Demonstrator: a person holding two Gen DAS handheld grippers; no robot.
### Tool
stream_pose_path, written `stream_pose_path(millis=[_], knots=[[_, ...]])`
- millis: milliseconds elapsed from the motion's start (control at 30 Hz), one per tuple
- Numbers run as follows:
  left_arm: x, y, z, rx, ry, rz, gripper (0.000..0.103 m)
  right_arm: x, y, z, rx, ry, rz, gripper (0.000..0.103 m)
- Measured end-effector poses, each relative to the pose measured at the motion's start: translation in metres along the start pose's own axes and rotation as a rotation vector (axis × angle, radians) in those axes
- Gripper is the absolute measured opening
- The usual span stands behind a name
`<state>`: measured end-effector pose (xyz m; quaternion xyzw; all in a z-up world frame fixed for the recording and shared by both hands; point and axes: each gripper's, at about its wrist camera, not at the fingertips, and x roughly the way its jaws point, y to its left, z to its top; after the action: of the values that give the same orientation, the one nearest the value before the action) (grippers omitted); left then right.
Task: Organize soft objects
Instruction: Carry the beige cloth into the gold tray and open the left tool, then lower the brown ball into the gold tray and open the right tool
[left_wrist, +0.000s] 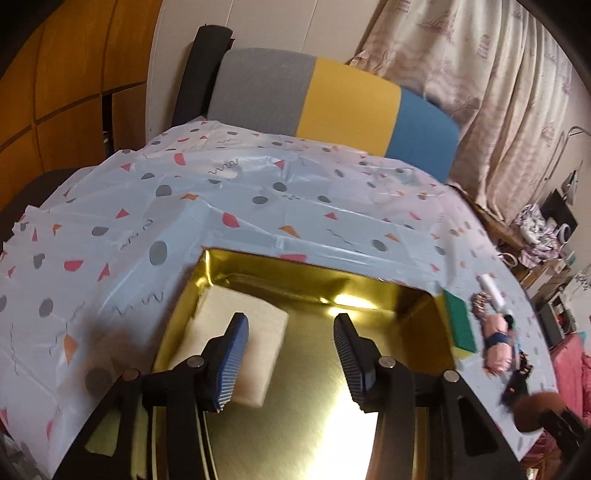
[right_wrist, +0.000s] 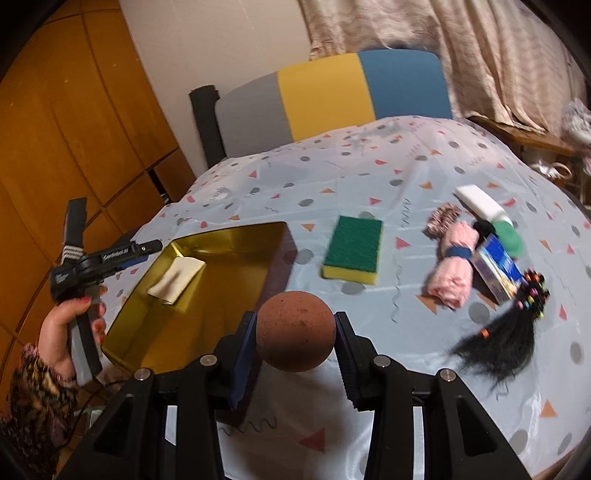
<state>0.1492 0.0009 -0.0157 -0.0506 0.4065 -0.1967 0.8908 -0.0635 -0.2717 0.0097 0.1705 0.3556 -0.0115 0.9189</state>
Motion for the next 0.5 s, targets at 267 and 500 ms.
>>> stream_pose_path(millis=[267, 500], knots=[[-0.036, -0.009, -0.037, -0.027, -0.022, -0.032, 0.048, 0.048, 0.042, 0.027, -0.139, 0.072, 0.058, 0.042], [-0.064, -0.009, -0.06, -0.061, -0.11, -0.017, 0.048, 0.105, 0.094, 0.047, -0.282, 0.138, 0.111, 0.042]])
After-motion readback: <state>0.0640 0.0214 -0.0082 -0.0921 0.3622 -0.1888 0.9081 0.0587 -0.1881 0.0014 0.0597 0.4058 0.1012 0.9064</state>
